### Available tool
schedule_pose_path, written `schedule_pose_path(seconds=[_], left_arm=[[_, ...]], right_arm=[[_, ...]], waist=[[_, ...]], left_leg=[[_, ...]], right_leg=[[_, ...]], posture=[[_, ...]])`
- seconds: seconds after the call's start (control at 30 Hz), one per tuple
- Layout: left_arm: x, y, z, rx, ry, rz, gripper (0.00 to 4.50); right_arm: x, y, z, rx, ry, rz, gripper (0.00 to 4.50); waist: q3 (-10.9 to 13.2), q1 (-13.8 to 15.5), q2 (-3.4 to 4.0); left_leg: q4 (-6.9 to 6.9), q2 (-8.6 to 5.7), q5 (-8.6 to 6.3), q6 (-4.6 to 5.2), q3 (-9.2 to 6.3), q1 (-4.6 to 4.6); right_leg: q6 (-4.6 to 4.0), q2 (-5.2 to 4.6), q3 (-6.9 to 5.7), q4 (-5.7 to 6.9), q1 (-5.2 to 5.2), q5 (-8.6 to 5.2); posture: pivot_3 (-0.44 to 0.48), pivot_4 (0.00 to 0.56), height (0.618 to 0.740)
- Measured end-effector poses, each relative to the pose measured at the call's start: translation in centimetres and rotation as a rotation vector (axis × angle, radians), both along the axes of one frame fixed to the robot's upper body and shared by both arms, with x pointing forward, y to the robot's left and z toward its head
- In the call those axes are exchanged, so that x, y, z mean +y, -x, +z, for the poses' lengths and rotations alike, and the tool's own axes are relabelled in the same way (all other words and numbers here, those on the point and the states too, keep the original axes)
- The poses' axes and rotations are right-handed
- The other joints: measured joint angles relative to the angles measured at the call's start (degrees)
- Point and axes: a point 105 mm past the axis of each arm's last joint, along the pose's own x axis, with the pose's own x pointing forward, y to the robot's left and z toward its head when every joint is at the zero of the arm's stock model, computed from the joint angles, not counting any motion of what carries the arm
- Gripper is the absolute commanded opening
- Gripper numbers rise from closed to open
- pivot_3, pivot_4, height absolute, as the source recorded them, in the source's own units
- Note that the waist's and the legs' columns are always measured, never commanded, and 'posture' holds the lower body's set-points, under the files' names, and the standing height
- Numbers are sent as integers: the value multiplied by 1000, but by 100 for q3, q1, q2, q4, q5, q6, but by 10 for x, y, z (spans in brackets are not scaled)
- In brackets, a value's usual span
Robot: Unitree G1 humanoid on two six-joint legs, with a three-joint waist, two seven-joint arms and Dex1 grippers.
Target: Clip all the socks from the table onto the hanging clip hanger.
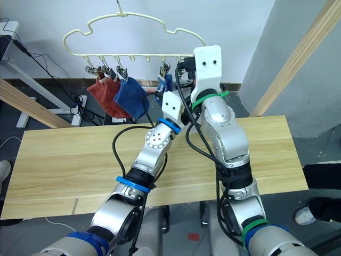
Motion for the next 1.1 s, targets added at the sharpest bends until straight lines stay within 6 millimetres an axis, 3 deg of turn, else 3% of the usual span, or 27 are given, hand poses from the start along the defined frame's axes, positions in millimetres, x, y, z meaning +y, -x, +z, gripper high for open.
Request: schedule_pose_path(seconds=[0.8, 0.9, 1.1], left_arm=[[-1, -1, 14, -53, 19, 17, 14], [0, -2, 13, -49, 21, 22, 0], [1, -2, 12, -45, 22, 24, 0]], right_arm=[[0, 0, -2, 10, 3, -1, 0], [1, 0, -2, 12, -1, 1, 814], [1, 2, 0, 4, -11, 4, 3075]], waist=[[0, -3, 0], [0, -3, 0], [0, -3, 0]], left_leg=[[-1, 0, 0, 0, 0, 0], [-1, 0, 0, 0, 0, 0], [-1, 1, 0, 0, 1, 0]], right_leg=[[0, -1, 0, -2, 0, 0], [0, 0, -1, -2, 0, 0], [1, -1, 0, -2, 0, 0]], posture=[[-147, 381, 740], [-146, 379, 740], [-147, 375, 740]])
